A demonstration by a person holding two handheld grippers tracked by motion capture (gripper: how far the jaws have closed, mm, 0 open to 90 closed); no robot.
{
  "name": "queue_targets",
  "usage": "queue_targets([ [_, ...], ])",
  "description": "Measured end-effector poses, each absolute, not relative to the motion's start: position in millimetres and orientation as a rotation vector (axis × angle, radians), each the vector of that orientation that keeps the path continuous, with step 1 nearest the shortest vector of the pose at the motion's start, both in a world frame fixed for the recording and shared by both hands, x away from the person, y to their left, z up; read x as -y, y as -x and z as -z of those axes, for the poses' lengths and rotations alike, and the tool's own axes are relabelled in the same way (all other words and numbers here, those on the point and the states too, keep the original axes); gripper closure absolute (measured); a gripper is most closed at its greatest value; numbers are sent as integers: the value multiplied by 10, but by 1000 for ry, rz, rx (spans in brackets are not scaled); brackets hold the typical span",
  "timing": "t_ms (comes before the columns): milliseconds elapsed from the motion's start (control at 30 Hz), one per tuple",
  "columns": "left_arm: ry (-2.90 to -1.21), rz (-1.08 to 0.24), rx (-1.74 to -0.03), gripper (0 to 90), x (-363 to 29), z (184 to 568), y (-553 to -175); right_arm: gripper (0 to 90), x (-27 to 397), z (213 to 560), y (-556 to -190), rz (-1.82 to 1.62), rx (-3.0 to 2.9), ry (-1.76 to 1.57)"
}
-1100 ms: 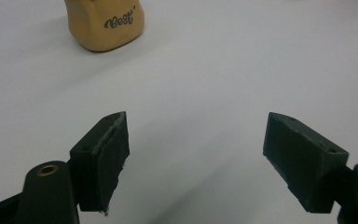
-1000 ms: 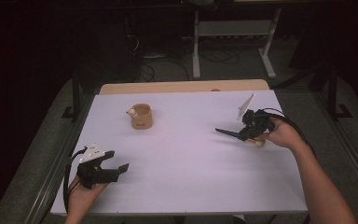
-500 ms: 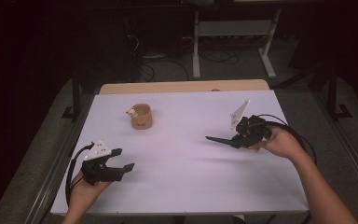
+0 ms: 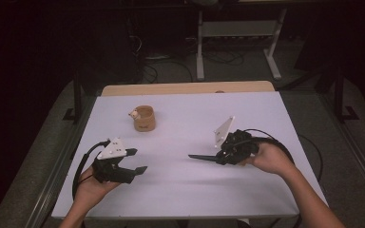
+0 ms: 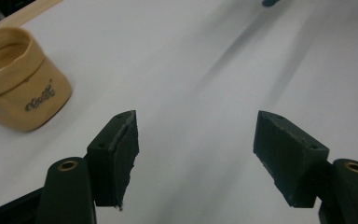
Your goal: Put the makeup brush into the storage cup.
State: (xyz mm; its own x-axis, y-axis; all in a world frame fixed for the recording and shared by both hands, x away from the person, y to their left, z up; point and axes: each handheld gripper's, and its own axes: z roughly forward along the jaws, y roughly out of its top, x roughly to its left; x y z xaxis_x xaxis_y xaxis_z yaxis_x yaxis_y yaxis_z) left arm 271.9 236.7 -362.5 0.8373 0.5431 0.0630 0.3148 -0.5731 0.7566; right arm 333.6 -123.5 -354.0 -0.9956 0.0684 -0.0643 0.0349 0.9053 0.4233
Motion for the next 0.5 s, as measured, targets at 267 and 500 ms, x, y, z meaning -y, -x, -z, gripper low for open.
queue_targets([
  [267,-2289,-344,-530,312,-2195,3551,-2781,732,908,3565,-3275,-660,-3016,15],
  [500,-2345,-294,-447,339,-1988,3559,-2814,732,603,3588,-3228,-669,-3032,106],
])
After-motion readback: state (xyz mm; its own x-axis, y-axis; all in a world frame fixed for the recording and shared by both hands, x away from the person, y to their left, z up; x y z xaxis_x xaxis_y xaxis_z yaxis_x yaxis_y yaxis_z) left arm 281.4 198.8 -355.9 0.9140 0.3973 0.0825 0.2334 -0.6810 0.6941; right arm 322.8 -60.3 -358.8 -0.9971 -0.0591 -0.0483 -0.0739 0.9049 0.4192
